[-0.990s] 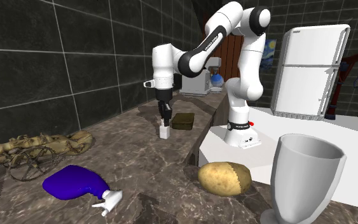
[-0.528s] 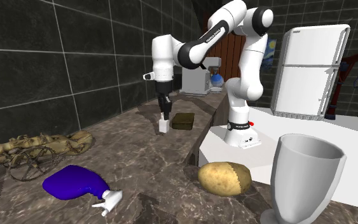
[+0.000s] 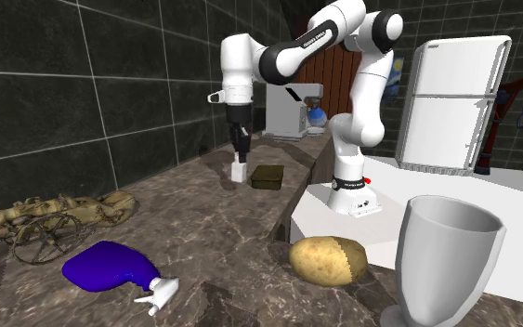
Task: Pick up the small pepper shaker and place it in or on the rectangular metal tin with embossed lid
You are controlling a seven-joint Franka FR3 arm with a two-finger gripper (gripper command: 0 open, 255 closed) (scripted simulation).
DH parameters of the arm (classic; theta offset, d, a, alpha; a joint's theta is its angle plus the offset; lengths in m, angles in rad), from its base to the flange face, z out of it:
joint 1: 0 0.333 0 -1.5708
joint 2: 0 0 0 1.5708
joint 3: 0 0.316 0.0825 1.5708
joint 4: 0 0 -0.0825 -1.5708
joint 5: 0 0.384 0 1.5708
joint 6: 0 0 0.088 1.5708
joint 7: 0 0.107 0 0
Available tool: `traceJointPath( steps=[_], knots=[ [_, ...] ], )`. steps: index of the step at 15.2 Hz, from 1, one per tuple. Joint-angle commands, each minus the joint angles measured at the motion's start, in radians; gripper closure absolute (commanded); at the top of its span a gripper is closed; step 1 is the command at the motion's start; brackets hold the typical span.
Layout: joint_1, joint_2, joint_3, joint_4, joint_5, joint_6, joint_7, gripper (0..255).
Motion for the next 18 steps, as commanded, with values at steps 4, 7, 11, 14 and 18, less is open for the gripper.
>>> traceJointPath(
  steps=[4,7,11,14,18],
  knots=[
    [0.001,-0.025,-0.002,0.049,0.003,-0.074,-0.002,255],
    [0.001,-0.035,-0.004,0.08,0.004,-0.115,-0.004,255],
    [-0.01,-0.104,-0.029,0.04,0.005,-0.144,-0.041,255],
    [-0.026,-0.2,-0.069,-0.027,-0.003,-0.172,-0.096,255],
    [-0.053,-0.323,-0.127,-0.102,-0.026,-0.22,-0.169,255]
  ],
)
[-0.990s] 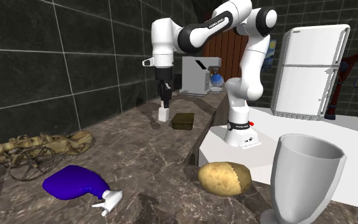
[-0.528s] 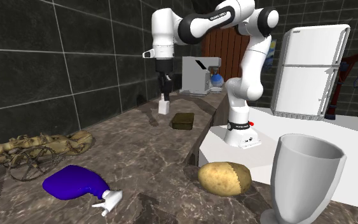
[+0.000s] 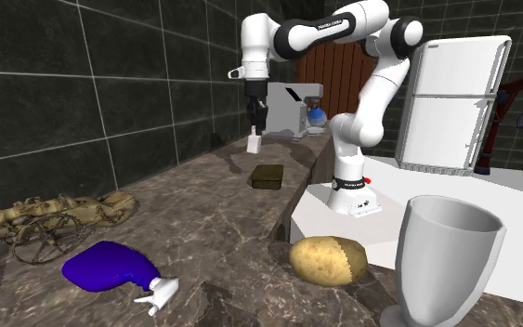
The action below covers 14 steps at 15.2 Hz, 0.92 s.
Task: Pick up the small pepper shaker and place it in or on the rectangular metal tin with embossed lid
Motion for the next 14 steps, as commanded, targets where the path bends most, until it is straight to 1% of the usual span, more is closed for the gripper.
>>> traceJointPath(
  steps=[1,5,6,14],
  knots=[
    [-0.012,-0.062,-0.027,-0.037,-0.013,-0.025,-0.034,255],
    [-0.047,-0.172,-0.09,-0.087,-0.054,-0.083,-0.11,255],
    [-0.064,-0.217,-0.119,-0.103,-0.076,-0.11,-0.145,255],
    [-0.066,-0.213,-0.125,-0.208,-0.082,-0.001,-0.142,255]
  ],
)
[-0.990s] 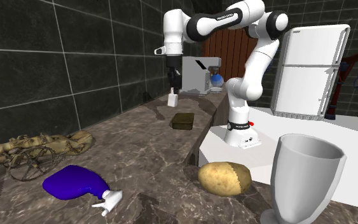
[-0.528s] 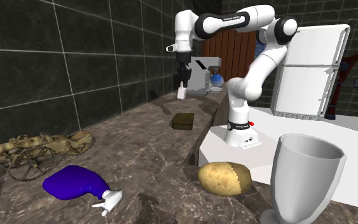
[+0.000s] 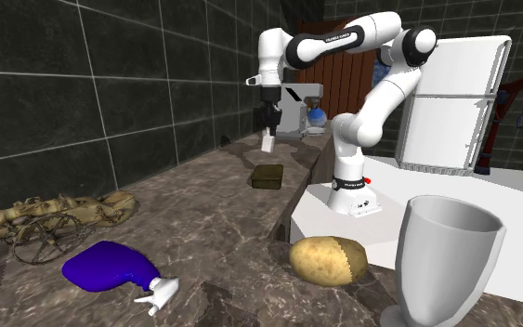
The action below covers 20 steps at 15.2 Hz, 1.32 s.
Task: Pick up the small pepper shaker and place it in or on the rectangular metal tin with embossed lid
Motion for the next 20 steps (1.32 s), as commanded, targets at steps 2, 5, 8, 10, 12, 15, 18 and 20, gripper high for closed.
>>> traceJointPath(
  steps=[2,5,8,10,12,15,18,20],
  knots=[
    [0.0,0.008,-0.001,-0.036,-0.001,0.044,0.003,255],
    [-0.001,0.016,-0.003,-0.071,-0.004,0.087,0.004,255],
    [-0.002,0.026,-0.005,-0.106,-0.006,0.133,0.006,255],
    [-0.002,0.035,-0.007,-0.128,-0.008,0.163,0.007,255],
    [-0.003,0.046,-0.009,-0.149,-0.01,0.195,0.008,255],
    [-0.003,0.048,-0.009,-0.154,-0.01,0.202,0.008,255],
    [-0.003,0.048,-0.009,-0.154,-0.01,0.202,0.008,255],
    [-0.003,0.048,-0.009,-0.154,-0.01,0.202,0.008,255]
  ],
)
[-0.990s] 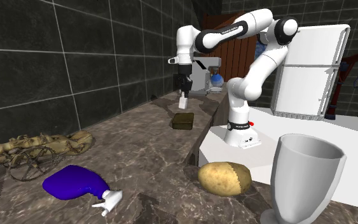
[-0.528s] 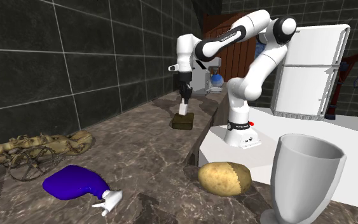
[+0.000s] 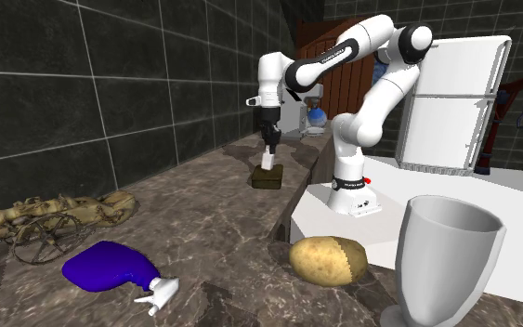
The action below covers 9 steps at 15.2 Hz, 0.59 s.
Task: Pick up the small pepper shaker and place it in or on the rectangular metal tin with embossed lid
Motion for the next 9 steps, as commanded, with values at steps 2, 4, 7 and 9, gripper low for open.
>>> traceJointPath(
  steps=[2,4,7,9],
  knots=[
    [0.0,0.0,0.0,0.0,0.0,0.0,0.0,0],
    [0.0,0.0,0.0,0.0,0.0,0.0,0.0,0],
    [0.001,-0.013,0.003,0.027,0.003,-0.039,0.0,0],
    [0.004,-0.031,0.008,0.084,0.008,-0.115,-0.001,0]
  ],
)
